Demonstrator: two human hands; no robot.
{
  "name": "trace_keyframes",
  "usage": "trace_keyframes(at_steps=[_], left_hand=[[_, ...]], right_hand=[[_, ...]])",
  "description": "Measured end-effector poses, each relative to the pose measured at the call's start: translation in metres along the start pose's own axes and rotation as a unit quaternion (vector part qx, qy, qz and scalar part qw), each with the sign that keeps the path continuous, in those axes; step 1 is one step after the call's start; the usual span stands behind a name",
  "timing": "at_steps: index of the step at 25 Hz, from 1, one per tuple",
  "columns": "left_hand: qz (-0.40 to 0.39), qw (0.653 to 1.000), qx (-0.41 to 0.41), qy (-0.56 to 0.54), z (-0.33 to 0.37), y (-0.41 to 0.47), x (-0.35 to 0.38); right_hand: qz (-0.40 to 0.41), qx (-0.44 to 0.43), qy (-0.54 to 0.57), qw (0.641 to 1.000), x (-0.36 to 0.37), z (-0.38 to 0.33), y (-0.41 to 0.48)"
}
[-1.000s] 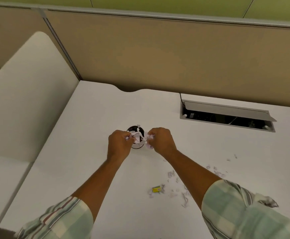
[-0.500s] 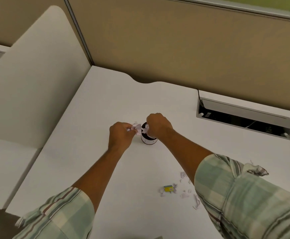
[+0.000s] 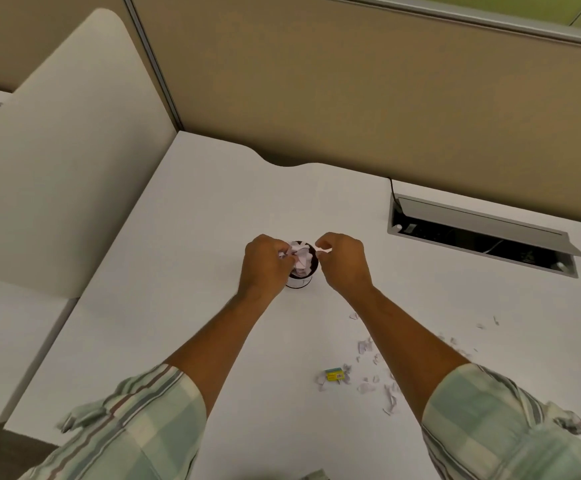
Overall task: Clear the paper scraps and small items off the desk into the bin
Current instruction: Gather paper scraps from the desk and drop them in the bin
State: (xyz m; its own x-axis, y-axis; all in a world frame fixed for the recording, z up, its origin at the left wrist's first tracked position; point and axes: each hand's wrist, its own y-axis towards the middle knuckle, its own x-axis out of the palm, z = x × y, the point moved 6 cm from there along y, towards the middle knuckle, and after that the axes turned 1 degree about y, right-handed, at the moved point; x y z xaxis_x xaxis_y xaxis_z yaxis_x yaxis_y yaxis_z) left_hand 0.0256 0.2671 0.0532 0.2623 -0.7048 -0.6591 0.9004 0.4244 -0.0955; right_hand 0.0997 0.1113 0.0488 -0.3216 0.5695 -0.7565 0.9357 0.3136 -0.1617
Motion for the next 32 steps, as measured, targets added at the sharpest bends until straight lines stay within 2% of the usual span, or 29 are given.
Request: trace_keyframes(at_steps=[5, 8, 10, 15, 19, 21, 26, 29, 32], left_hand=[[-0.06, 0.993, 0.004, 0.099, 0.015, 0.007, 0.04], [-0.088, 0.986, -0.049, 0.136, 0.005, 0.009, 0.055], [-0.097, 0.981, -0.055, 0.157, 0.002, 0.012, 0.058], [-0.123, 0.983, -0.016, 0.132, 0.005, 0.021, 0.058], [-0.104, 0.993, -0.025, 0.044, -0.01, 0.02, 0.033], [-0.086, 0.995, -0.051, 0.012, -0.019, 0.017, 0.018], [0.026, 0.998, -0.059, 0.014, -0.045, 0.007, -0.008], [0.023, 0.996, -0.081, 0.016, -0.056, -0.006, -0.005], [0.013, 0.995, -0.091, 0.025, -0.06, -0.017, 0.005]], right_hand=[[0.037, 0.019, 0.012, 0.999, -0.01, 0.026, -0.022], [0.027, 0.025, 0.01, 0.999, -0.009, 0.038, -0.033], [0.018, 0.027, 0.014, 0.999, -0.006, 0.045, -0.038], [-0.012, 0.013, 0.017, 1.0, 0.006, 0.041, -0.045], [-0.004, -0.119, -0.124, 0.985, 0.02, 0.015, -0.052], [-0.017, -0.15, -0.202, 0.968, 0.029, 0.007, -0.053], [-0.114, -0.153, -0.333, 0.923, 0.058, 0.016, -0.054], [-0.135, -0.153, -0.362, 0.909, 0.063, 0.015, -0.048], [-0.123, -0.154, -0.327, 0.924, 0.057, 0.008, -0.045]])
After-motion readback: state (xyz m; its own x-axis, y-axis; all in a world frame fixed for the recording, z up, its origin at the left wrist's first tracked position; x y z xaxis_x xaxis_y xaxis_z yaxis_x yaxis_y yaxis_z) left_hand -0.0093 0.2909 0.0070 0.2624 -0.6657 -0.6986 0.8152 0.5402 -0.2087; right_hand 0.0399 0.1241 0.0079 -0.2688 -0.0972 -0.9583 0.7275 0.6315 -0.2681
